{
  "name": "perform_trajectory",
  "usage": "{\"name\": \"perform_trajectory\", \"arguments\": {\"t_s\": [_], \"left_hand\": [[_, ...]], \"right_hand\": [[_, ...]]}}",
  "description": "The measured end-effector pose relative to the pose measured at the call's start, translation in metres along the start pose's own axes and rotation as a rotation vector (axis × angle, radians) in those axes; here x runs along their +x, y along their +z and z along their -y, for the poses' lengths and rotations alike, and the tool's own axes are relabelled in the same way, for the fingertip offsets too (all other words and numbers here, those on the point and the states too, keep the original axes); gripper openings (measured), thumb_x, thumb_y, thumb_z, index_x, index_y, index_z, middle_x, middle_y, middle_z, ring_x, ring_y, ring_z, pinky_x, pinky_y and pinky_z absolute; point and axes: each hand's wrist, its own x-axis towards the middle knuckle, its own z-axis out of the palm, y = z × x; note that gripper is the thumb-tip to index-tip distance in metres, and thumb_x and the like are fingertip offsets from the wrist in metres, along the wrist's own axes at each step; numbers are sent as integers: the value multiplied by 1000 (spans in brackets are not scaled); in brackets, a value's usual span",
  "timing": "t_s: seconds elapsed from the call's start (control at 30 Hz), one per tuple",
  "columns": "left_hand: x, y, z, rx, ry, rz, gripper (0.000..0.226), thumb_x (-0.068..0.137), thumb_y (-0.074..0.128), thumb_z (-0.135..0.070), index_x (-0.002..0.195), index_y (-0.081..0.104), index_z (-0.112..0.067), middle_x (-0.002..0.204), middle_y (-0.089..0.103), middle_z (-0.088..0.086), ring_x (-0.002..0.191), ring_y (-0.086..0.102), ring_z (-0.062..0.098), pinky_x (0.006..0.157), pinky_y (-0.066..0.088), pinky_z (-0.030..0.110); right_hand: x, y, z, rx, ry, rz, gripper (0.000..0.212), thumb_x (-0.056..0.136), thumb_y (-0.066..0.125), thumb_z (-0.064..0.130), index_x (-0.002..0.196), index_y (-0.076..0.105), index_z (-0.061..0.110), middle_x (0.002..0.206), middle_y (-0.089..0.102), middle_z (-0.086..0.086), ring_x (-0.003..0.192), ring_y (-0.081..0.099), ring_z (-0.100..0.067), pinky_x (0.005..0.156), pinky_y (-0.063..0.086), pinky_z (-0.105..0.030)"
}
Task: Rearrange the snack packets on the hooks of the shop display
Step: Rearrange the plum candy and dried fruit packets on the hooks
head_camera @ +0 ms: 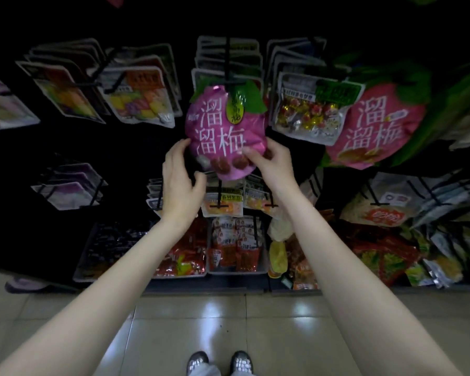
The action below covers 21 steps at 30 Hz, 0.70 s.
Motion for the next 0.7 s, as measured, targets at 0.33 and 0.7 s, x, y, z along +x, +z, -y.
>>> {"name": "perform_trajectory", "arguments": {"t_s": [0.33, 0.7], "left_hand": [[34, -58, -50, -505, -285, 606, 78, 66, 78, -43, 133, 39, -35, 129, 53, 5, 105, 61, 16, 72, 56, 28], [77, -177, -112, -556, 30, 167, 35, 79, 70, -12, 103, 57, -33, 96, 63, 1, 85, 61, 11, 68, 52, 24]], "right_hand": [[-40, -65, 108, -486, 23, 558, 27, 83, 67, 18, 108, 65, 7, 106, 69, -3, 96, 66, -13, 86, 53, -25], [-45, 1, 218, -230, -494, 429, 76, 78, 73, 7, 131, 35, 47, 126, 54, -6, 108, 60, -14, 89, 51, -28]]}}
